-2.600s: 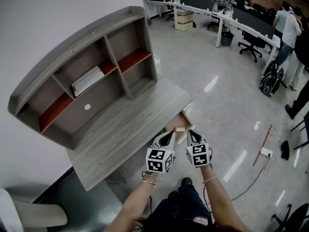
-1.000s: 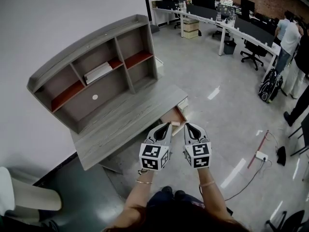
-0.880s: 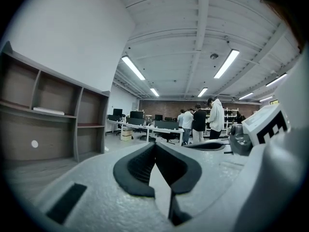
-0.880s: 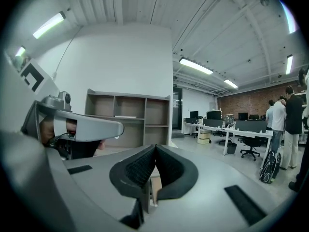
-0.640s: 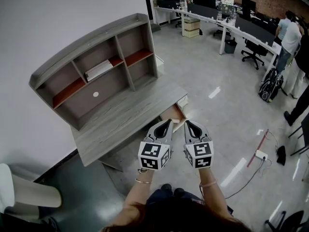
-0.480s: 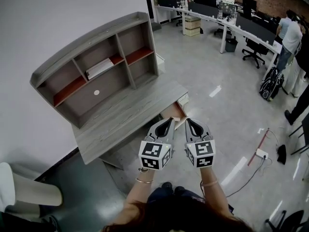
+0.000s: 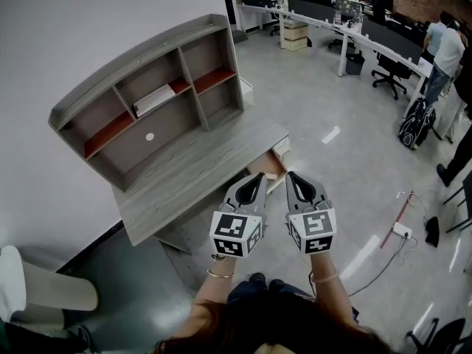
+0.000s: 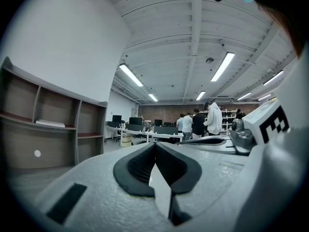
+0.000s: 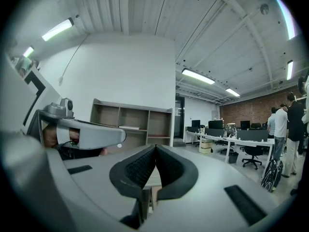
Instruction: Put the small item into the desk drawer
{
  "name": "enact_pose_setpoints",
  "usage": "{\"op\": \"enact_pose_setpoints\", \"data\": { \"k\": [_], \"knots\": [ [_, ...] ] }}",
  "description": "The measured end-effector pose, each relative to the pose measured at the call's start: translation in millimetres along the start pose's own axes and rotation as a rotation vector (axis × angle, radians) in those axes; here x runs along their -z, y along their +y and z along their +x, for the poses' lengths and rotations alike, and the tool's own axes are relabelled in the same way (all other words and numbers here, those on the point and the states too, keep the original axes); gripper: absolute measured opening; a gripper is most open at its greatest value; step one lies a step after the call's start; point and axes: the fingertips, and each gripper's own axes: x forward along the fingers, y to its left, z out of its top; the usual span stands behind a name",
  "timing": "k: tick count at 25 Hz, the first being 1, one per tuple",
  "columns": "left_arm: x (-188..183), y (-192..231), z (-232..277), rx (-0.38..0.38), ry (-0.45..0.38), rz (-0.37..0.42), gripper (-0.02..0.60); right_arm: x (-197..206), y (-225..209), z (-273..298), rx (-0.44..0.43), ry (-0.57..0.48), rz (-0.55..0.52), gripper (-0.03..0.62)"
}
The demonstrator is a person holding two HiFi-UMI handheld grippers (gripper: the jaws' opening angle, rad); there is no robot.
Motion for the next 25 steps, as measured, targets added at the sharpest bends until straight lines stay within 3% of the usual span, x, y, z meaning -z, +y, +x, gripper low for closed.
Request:
{"op": "enact_pose_setpoints", "data": {
  "k": [25],
  "knots": [
    [-13,16,-10,-0.007,-0.009,-0.006,0.015,-9,1,4,-0.002,0.009,0.027,0.002]
  ]
}}
